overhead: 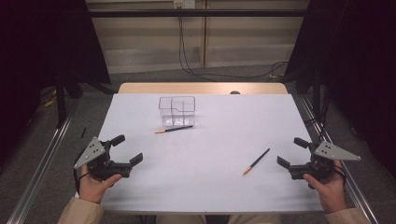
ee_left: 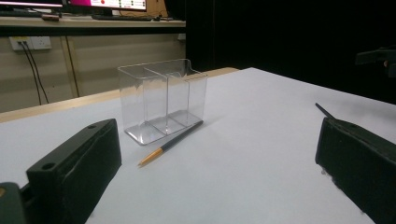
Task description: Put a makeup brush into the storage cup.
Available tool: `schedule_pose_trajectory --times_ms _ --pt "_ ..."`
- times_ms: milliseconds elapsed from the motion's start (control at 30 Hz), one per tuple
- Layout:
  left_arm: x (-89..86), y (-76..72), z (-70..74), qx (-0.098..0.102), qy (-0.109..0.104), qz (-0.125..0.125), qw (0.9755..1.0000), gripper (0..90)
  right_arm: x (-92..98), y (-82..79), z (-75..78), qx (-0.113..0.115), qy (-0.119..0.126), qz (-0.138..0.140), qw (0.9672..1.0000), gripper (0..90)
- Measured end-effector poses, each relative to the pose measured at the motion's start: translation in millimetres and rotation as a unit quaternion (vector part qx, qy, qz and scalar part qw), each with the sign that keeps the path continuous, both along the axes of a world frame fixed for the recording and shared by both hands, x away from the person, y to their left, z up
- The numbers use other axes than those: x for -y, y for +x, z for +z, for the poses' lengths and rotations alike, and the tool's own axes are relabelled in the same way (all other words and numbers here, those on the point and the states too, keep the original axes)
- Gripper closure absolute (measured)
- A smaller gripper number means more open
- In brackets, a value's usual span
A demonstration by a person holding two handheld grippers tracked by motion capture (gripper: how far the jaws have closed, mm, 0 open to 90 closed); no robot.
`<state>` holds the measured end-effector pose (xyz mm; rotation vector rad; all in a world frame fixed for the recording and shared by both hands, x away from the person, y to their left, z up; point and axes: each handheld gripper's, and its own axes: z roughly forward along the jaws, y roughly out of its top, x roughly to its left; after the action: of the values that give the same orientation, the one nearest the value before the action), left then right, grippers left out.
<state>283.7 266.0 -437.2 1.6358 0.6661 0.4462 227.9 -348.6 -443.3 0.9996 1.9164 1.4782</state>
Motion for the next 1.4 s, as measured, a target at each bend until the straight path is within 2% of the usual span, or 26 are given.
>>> schedule_pose_trajectory --times_ms 600,767,1100,1400 --pt "10.0 6.4 6.3 0.007 -0.004 -0.008 0.9999 0.0 -0.7 -0.1 -1.0 -0.002 -0.002 0.003 1.0000 0.0" --pt "15.3 10.8 7.9 0.013 0.000 -0.013 0.9998 0.0 -1.1 0.0 -2.1 -0.003 -0.003 0.002 1.0000 0.0" --pt "25.9 18.8 11.1 0.015 -0.011 -0.014 0.9997 0.0 -0.9 -1.0 -1.5 -0.002 -0.002 0.004 1.0000 0.0" --pt "38.1 30.9 12.1 0.020 -0.004 -0.021 0.9996 0.0 -1.6 -1.2 -1.8 -0.002 -0.003 0.006 1.0000 0.0"
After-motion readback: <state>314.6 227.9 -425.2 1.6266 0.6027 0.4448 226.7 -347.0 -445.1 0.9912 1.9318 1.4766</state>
